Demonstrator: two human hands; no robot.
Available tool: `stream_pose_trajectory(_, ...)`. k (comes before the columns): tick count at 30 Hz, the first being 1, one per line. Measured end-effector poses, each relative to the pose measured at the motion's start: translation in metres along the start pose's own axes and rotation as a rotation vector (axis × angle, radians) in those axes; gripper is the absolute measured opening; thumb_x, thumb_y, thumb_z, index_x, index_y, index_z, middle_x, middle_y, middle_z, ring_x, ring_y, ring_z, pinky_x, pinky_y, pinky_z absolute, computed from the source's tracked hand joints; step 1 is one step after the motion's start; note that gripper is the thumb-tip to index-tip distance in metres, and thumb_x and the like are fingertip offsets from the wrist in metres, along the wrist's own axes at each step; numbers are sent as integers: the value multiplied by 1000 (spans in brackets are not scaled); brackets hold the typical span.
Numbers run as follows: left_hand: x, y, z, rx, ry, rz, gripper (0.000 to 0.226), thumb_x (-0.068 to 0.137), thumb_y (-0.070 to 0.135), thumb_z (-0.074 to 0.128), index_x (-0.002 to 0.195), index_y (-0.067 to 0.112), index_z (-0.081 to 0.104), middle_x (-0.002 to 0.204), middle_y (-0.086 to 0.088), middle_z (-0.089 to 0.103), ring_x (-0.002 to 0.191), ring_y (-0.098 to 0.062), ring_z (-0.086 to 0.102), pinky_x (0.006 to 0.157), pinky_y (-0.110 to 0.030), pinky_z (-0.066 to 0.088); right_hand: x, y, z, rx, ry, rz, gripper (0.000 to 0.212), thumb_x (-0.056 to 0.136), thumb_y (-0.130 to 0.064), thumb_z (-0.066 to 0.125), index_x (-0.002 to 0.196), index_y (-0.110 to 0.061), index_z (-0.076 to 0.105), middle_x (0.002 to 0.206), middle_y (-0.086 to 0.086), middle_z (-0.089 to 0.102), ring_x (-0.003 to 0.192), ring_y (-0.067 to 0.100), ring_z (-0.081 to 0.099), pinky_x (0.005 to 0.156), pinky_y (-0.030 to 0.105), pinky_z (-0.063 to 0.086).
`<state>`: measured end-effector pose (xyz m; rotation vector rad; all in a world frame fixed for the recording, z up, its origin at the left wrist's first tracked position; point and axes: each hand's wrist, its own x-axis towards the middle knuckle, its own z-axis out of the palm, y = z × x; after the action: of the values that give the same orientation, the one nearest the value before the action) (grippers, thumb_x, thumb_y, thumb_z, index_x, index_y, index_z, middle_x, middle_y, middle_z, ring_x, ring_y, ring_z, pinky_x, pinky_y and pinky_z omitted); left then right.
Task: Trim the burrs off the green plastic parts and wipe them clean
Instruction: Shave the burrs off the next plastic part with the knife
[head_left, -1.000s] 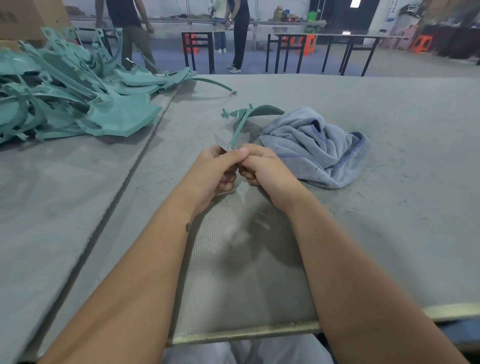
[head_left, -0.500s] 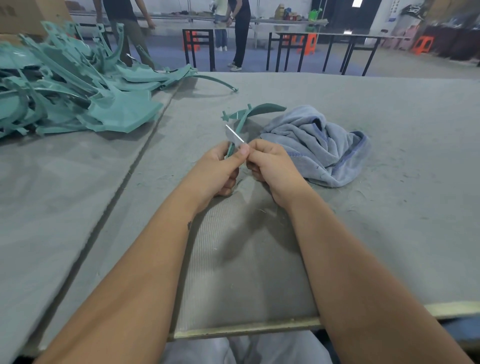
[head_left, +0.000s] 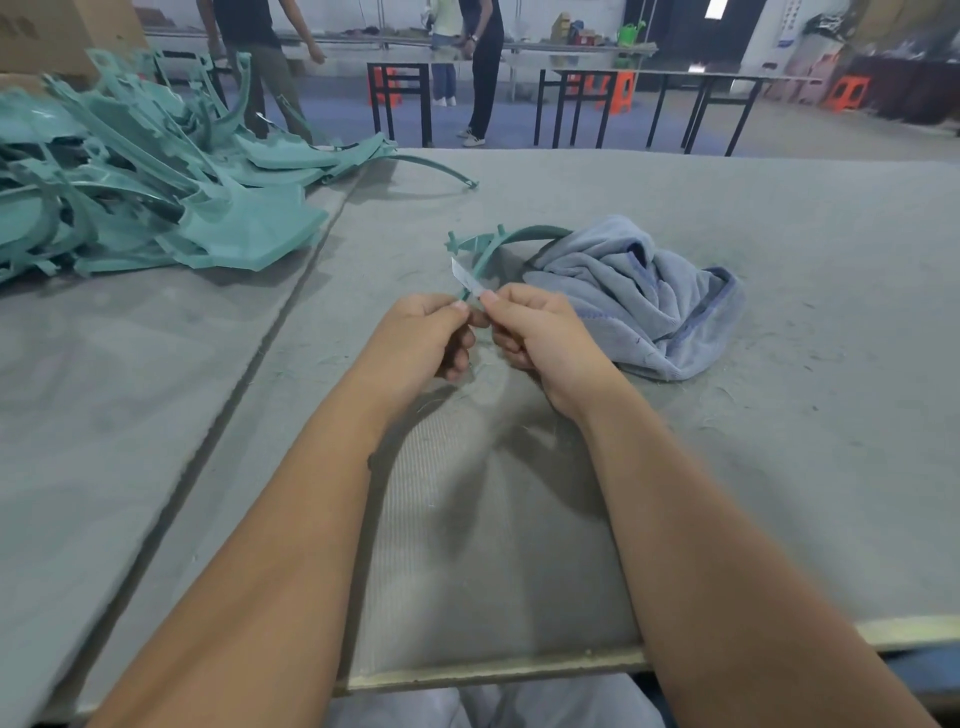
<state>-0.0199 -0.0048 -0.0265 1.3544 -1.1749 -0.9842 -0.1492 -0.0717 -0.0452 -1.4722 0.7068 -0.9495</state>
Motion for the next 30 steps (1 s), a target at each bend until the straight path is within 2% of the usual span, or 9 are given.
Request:
stream_pose_trajectory(2, 0, 1, 2, -35, -22, -69, 22, 99, 8, 39, 95, 11, 60, 58, 0, 42, 45, -10, 38, 44, -21, 29, -1, -2, -1, 14, -22, 4, 38, 97, -23, 54, 61, -24, 63, 54, -6, 36, 49, 7, 26, 42, 17, 19)
stream_pose_trajectory(5, 0, 4, 6, -141, -51, -171, 20, 90, 0, 37, 81, 16, 46, 55, 0, 30, 45, -11, 24, 47, -22, 15, -3, -3, 0, -37, -48, 9, 27, 98, -19, 53, 73, -10, 54, 57, -3, 34, 49, 7, 25, 42, 17, 20)
stream_pose_trajectory(10, -1, 0, 2, 3, -46, -92, 14, 93, 16, 50, 80, 20, 49, 48, 11, 28, 42, -7, 20, 38, -16, 18, -4, -3, 3, -147, -51, 8, 31, 97, -14, 55, 66, -13, 48, 48, -21, 50, 46, 3, 28, 42, 14, 24)
stream_pose_trajectory(14, 1, -5, -1, 7, -16, -22, 22, 97, 27, 56, 77, 20, 52, 46, 11, 28, 39, -6, 21, 38, -16, 16, -2, 1, 5, -185, 31, -11, 32, 93, -19, 60, 62, -21, 55, 49, -13, 42, 45, 2, 32, 44, 14, 27)
stream_pose_trajectory(17, 0, -8, -3, 59, -4, 8, 20, 98, 25, 56, 92, 7, 61, 43, 12, 28, 36, -5, 21, 36, -16, 17, 2, 2, 1, -103, 149, 13, 32, 93, -33, 60, 62, -25, 56, 47, -15, 41, 44, 4, 32, 47, 21, 28)
stream_pose_trajectory(20, 2, -10, -4, 42, 34, -19, 36, 99, 28, 53, 111, -5, 62, 44, 12, 27, 37, -5, 21, 36, -17, 18, 4, 4, 0, -101, 190, 10, 35, 86, -43, 60, 54, -29, 58, 49, -13, 40, 46, 7, 30, 49, 25, 27)
stream_pose_trajectory(24, 7, -4, -3, -214, 51, -172, 35, 100, 34, 35, 111, 13, 61, 45, 9, 30, 37, -7, 22, 37, -15, 18, 4, 4, 2, -68, 216, 16, 38, 85, -46, 59, 52, -29, 52, 50, -12, 38, 45, 7, 28, 45, 22, 27)
stream_pose_trajectory(27, 10, -2, -8, -525, 29, -146, 38, 96, 24, 26, 108, 6, 57, 55, 3, 39, 43, -8, 29, 39, -18, 24, 2, 2, 0, 10, 110, 16, 39, 84, -43, 61, 50, -28, 50, 53, -8, 35, 48, 10, 23, 40, 19, 21)
stream_pose_trajectory(30, 9, 0, -10, -669, -10, -108, 43, 95, 24, 25, 108, 2, 60, 68, -2, 44, 53, -10, 36, 47, -19, 32, -1, 0, 5, -45, -28, 10, 38, 81, -41, 64, 51, -25, 49, 54, -5, 34, 49, 11, 23, 43, 21, 20)
